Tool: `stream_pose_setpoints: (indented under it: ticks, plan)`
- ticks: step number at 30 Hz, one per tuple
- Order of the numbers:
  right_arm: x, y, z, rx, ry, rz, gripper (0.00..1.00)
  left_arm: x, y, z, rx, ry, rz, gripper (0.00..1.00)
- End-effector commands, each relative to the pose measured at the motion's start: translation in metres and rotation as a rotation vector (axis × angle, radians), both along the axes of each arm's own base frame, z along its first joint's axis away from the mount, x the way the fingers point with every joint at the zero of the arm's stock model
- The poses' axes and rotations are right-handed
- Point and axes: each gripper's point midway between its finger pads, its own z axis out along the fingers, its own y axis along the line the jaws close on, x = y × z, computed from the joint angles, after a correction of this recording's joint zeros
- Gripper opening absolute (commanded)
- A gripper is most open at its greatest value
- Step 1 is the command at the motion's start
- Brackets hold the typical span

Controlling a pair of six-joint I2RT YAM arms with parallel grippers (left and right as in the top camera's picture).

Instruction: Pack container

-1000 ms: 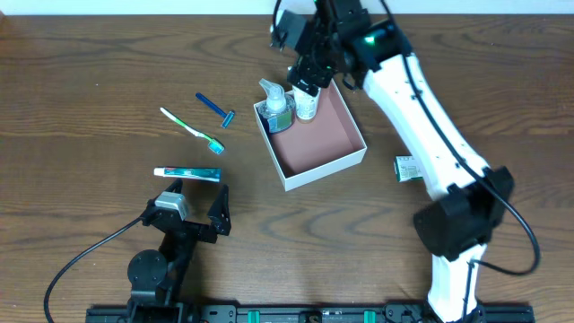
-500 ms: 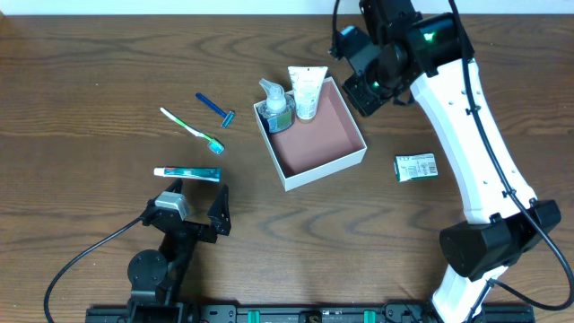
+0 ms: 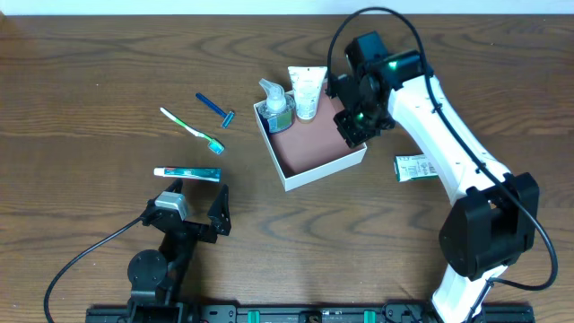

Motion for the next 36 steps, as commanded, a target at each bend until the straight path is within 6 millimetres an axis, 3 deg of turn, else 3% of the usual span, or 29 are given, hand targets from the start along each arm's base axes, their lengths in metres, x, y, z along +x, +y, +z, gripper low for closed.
stream_pose_setpoints:
  ticks: [1, 17, 36]
  plan:
    - [-0.003, 0.000, -0.010, 0.021, 0.029, -0.024, 0.01, -0.001, 0.000, -0.016, 0.016, 0.043, -0.006, 0.98]
    - [-0.005, -0.012, -0.044, -0.019, 0.029, -0.038, 0.01, -0.001, 0.000, -0.016, 0.016, 0.043, -0.006, 0.98]
    - [-0.026, -0.023, -0.046, -0.054, 0.124, -0.066, 0.02, -0.001, 0.000, -0.016, 0.016, 0.043, -0.006, 0.98]
